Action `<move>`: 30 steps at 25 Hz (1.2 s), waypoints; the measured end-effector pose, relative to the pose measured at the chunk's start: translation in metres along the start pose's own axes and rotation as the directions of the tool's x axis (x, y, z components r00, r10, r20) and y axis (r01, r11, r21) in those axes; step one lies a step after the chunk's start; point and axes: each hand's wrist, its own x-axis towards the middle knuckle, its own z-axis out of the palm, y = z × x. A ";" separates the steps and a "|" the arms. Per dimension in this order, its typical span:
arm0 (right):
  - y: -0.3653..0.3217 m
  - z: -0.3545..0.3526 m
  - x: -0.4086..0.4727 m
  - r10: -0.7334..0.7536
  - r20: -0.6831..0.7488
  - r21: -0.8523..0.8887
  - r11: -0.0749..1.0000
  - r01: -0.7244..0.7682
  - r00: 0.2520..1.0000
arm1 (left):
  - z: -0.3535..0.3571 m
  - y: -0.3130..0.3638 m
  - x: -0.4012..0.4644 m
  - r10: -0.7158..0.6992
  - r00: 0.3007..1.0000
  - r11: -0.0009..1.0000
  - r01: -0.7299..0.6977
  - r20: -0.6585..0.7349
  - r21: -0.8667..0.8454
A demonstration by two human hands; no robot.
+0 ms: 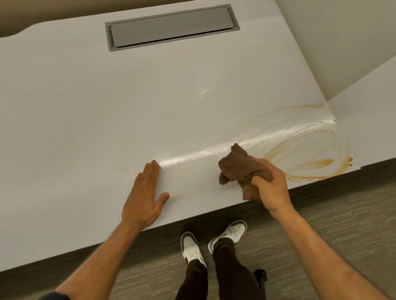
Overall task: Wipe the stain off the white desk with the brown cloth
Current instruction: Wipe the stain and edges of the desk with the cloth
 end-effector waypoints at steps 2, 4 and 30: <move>-0.008 -0.002 0.020 -0.039 -0.151 -0.004 0.999 0.039 0.988 | 0.000 0.000 0.001 -0.003 1.000 1.000 0.003 -0.001 0.002; -0.002 0.006 0.037 -0.054 -0.172 -0.191 0.981 0.021 0.984 | 0.000 -0.001 0.001 0.000 1.000 1.000 0.000 0.005 0.010; 0.047 0.107 -0.018 -0.287 0.694 -0.429 0.573 0.699 0.661 | 0.003 0.002 -0.003 -0.056 0.972 0.979 0.009 -0.227 -0.203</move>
